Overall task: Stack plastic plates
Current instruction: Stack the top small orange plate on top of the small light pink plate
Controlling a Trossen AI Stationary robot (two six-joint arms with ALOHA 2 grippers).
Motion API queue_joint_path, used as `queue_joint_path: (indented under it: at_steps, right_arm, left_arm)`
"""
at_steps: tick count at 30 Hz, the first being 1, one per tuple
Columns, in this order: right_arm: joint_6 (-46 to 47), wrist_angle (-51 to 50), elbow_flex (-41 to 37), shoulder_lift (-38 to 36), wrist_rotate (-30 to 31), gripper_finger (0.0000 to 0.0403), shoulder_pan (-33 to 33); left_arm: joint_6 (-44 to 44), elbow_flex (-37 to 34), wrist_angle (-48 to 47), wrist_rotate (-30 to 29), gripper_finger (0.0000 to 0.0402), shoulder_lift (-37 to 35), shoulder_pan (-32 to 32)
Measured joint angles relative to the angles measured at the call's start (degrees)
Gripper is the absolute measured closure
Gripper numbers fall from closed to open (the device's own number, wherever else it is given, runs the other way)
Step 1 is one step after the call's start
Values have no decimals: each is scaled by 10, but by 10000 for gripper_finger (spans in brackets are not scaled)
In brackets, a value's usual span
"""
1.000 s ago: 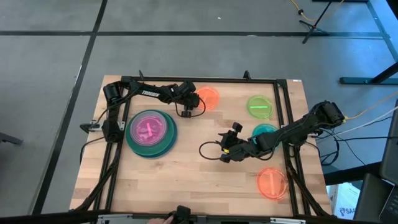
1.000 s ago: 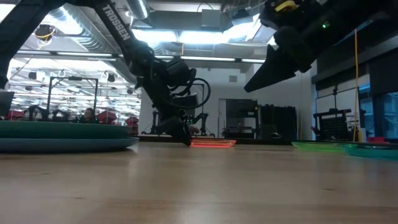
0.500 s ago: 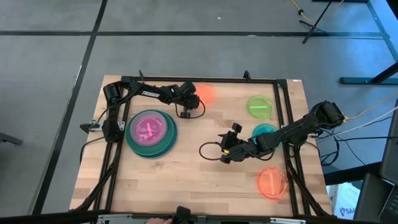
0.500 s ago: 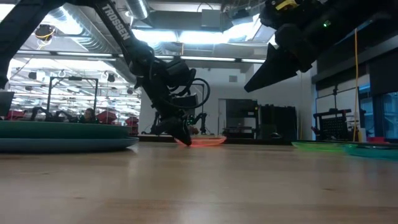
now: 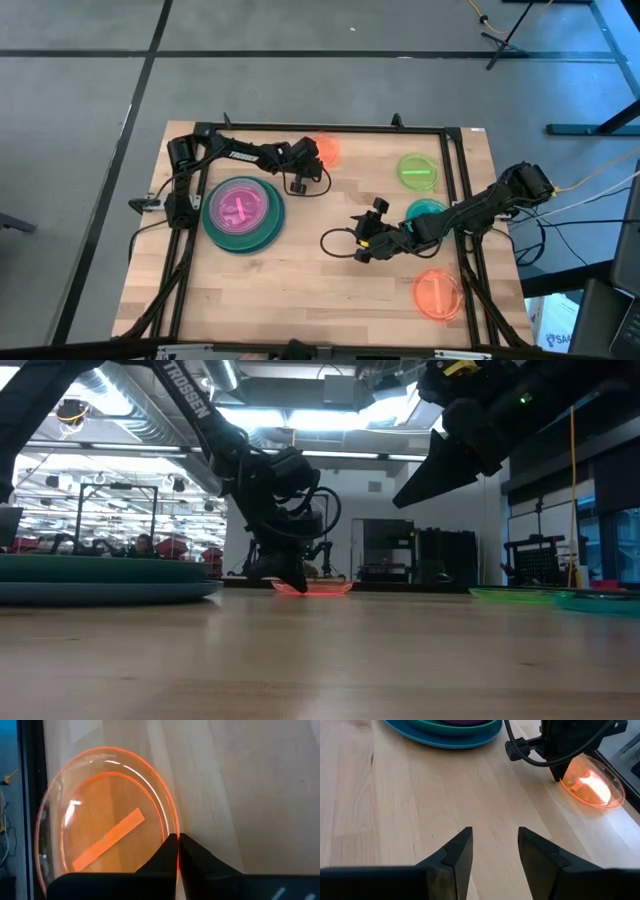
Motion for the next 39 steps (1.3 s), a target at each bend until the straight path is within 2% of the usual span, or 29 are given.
queue_joint_path:
  at_steps: [8, 24, 34, 39]
  right_arm:
    - [0, -1, 0, 0, 0, 254, 0]
    - [0, -4, 1, 0, 0, 254, 0]
    - [1, -3, 1, 0, 0, 254, 0]
    - [1, -3, 1, 0, 0, 254, 0]
  left_arm:
    - [-9, -2, -19, 4, 400, -20, -21]
    - [-66, 0, -97, 8, 400, -159, -72]
    - [-140, 0, -173, 3, 400, -218, -127]
    - [-177, -7, -182, -6, 400, -238, -160]
